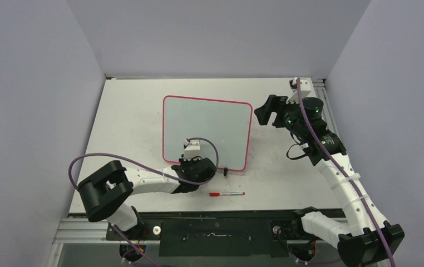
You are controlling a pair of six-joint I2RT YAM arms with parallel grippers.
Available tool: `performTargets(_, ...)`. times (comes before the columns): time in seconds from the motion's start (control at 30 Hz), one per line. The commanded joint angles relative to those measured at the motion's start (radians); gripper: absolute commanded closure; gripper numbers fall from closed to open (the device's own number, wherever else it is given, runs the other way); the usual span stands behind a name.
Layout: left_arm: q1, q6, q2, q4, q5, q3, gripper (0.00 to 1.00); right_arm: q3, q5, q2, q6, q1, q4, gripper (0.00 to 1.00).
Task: Write a sentence on the whiteboard
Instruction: Adjust the whiteboard stand at the center of the board.
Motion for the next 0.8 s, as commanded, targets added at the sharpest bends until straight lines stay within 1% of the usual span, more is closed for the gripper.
performTargets(0.0, -0.002, -0.101, 0.049, -0.034, -0.061, 0.089, 1.00, -0.025, 0.051, -0.048, 0.026, -0.002, 0.055, 0.10)
performTargets(0.1, -0.001, -0.125, 0.078, -0.064, -0.082, 0.136, 1.00, -0.033, 0.056, -0.063, 0.028, -0.002, 0.055, 0.10)
performTargets(0.27, 0.000, -0.117, 0.123, -0.071, -0.083, 0.197, 1.00, -0.040, 0.075, -0.077, 0.029, -0.003, 0.052, 0.10)
performTargets(0.4, -0.002, -0.113, 0.126, -0.065, -0.062, 0.193, 0.99, -0.040, 0.093, -0.092, 0.025, -0.003, 0.044, 0.10)
performTargets(0.5, -0.002, -0.105, 0.095, -0.041, -0.045, 0.160, 0.83, -0.033, 0.100, -0.101, 0.021, -0.003, 0.037, 0.10)
performTargets(0.6, -0.006, -0.092, 0.058, -0.022, -0.021, 0.134, 0.70, -0.032, 0.102, -0.110, 0.020, -0.003, 0.036, 0.10)
performTargets(0.67, -0.013, -0.092, 0.041, -0.021, -0.013, 0.123, 0.64, -0.031, 0.103, -0.116, 0.020, -0.005, 0.034, 0.10)
performTargets(0.77, -0.029, -0.089, 0.014, -0.022, -0.009, 0.109, 0.60, -0.028, 0.104, -0.119, 0.017, -0.004, 0.030, 0.10)
